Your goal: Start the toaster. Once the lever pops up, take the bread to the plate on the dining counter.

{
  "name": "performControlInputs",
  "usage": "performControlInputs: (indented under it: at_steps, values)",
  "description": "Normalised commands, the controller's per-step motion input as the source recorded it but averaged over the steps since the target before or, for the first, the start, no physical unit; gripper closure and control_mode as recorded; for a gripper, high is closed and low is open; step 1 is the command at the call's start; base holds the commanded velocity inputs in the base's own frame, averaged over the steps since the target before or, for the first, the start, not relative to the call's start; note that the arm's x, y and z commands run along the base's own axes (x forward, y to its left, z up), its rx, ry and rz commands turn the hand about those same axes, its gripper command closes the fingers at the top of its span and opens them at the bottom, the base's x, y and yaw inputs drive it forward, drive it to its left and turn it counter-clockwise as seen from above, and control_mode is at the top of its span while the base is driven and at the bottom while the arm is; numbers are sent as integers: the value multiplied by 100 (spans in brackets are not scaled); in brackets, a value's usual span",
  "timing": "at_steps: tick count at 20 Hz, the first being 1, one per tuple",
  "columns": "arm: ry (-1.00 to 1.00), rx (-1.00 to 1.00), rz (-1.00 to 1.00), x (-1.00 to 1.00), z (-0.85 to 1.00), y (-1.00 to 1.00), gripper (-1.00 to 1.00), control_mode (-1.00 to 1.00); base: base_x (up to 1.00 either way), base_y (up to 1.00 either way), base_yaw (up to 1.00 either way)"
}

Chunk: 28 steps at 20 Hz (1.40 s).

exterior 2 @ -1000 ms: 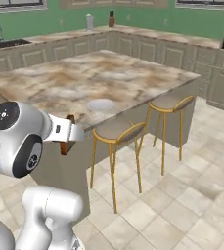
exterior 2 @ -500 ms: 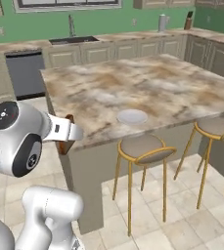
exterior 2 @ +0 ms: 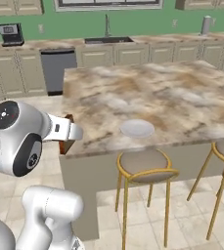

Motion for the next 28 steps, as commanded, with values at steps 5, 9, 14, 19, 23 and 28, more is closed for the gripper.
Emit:
performControlInputs:
  at_steps: [5, 9, 14, 19, 23, 28]
  values:
    - [0, 0, 0, 0, 0, 0, 100, 100, 43, -43, 36]
    - [0, 0, 0, 0, 0, 0, 100, 100, 40, -41, 32]
    - [0, 0, 0, 0, 0, 0, 100, 100, 29, -54, 16]
    - [0, 0, 0, 0, 0, 0, 100, 100, 34, -64, 14]
    - [0, 0, 0, 0, 0, 0, 100, 100, 33, -68, 13]
    - [0, 0, 0, 0, 0, 0, 100, 100, 33, -57, 16]
